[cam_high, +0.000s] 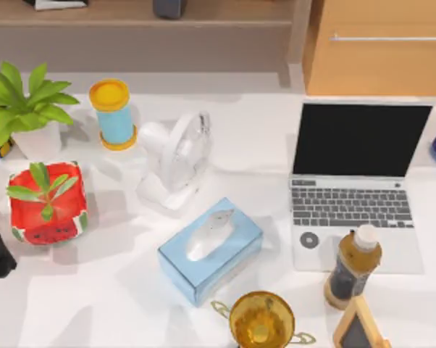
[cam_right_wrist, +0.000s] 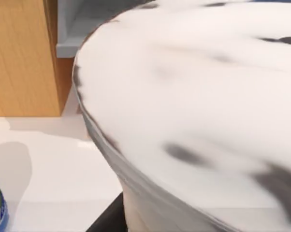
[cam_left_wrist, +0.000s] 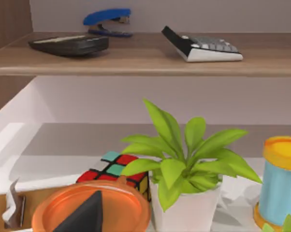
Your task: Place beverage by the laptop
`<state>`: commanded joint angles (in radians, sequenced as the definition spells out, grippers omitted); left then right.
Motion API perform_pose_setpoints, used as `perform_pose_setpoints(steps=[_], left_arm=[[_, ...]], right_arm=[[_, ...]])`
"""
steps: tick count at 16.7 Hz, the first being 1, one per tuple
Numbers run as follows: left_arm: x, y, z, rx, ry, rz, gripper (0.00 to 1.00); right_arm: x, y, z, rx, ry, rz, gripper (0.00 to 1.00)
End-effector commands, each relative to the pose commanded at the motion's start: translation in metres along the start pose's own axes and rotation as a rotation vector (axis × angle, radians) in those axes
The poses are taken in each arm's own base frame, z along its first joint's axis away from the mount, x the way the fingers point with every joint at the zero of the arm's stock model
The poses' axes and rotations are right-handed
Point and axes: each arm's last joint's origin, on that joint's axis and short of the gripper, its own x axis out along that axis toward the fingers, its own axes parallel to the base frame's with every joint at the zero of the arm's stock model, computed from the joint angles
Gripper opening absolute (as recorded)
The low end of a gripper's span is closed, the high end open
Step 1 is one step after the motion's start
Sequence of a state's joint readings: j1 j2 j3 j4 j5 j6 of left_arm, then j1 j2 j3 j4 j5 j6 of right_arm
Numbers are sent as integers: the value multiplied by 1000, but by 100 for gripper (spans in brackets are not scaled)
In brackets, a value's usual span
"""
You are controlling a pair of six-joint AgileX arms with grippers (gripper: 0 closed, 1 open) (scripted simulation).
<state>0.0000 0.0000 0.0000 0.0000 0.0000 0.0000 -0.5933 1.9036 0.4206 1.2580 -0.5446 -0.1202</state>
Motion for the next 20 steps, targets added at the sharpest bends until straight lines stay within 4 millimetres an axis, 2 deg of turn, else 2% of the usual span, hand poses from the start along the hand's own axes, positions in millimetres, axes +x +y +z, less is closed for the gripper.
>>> perform_pose_setpoints(steps=[6, 15, 20], left_arm=[[0, 0, 0, 0, 0, 0, 100], [0, 0, 0, 0, 0, 0, 100], [0, 0, 0, 0, 0, 0, 100]], right_arm=[[0, 0, 0, 0, 0, 0, 2], [0, 0, 0, 2, 1, -1, 0], [-2, 0, 7, 2, 1, -1, 0]])
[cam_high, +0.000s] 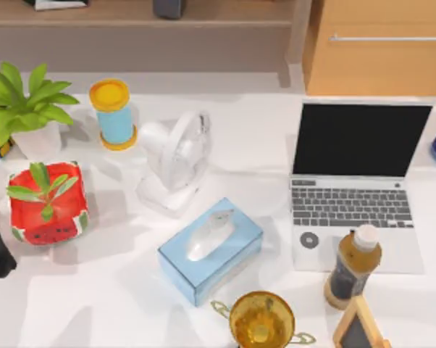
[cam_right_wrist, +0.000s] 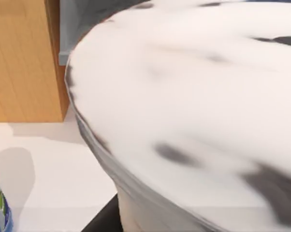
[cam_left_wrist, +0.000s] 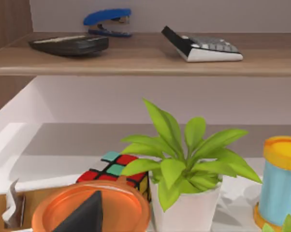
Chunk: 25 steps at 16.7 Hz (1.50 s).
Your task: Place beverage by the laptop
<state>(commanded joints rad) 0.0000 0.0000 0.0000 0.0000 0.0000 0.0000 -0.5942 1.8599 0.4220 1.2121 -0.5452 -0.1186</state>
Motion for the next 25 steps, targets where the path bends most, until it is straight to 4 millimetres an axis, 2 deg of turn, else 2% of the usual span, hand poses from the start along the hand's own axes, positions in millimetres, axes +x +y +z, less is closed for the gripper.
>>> perform_pose_setpoints(steps=[6, 9, 11, 17, 25], left_arm=[[0, 0, 0, 0, 0, 0, 100], [0, 0, 0, 0, 0, 0, 100], [0, 0, 0, 0, 0, 0, 100], [0, 0, 0, 0, 0, 0, 100], [0, 0, 0, 0, 0, 0, 100]], right_arm=[[-1, 0, 1, 3, 2, 1, 0], [4, 2, 21, -38, -67, -7, 0], [4, 11, 33, -54, -102, -12, 0], [-5, 56, 55, -44, -130, -16, 0], [-37, 119, 46, -1, -58, -9, 0]])
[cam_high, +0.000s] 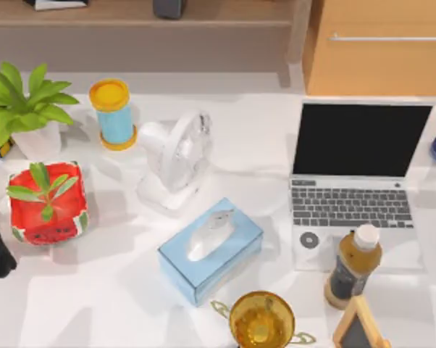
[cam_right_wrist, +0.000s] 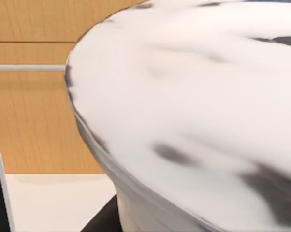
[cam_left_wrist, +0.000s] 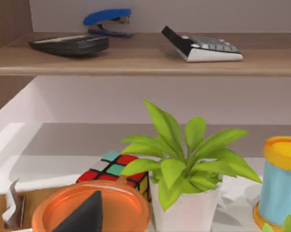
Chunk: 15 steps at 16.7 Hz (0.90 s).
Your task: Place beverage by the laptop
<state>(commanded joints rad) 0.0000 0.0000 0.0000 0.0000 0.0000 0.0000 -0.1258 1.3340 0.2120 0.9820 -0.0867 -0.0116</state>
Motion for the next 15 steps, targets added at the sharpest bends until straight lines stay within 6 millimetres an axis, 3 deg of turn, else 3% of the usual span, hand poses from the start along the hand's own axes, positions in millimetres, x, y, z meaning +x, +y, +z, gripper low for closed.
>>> perform_pose_setpoints(steps=[6, 15], left_arm=[[0, 0, 0, 0, 0, 0, 100], [0, 0, 0, 0, 0, 0, 100]], right_arm=[[-20, 23, -12, 6, 55, 7, 0], [-20, 24, -14, 8, 53, 7, 0]])
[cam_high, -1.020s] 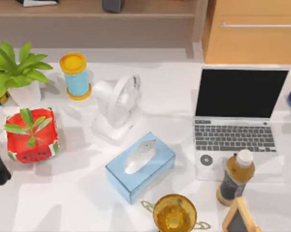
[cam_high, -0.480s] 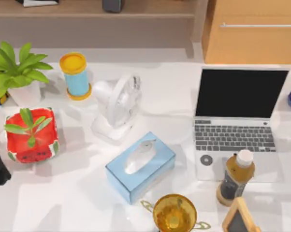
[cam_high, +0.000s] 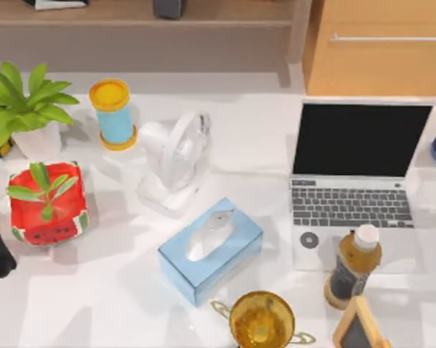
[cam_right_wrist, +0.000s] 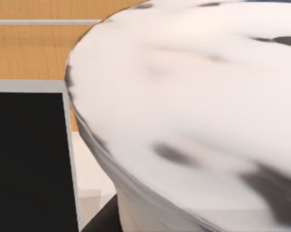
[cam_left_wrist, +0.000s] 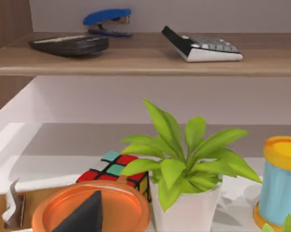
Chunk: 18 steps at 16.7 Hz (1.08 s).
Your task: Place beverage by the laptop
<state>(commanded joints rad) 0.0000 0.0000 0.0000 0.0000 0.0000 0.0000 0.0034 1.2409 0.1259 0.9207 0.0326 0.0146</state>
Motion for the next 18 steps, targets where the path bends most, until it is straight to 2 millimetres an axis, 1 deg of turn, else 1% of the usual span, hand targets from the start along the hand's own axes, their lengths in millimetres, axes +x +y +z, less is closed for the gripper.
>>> perform_pose_setpoints(steps=[8, 12, 16, 18], left_arm=[[0, 0, 0, 0, 0, 0, 100], [0, 0, 0, 0, 0, 0, 100], [0, 0, 0, 0, 0, 0, 100], [0, 0, 0, 0, 0, 0, 100]], right_arm=[[8, 1, -5, 2, -62, 4, 0], [8, 1, -14, 1, -60, 3, 0], [4, 1, -29, -2, 3, 1, 0], [4, 1, -30, -2, 8, 1, 0]])
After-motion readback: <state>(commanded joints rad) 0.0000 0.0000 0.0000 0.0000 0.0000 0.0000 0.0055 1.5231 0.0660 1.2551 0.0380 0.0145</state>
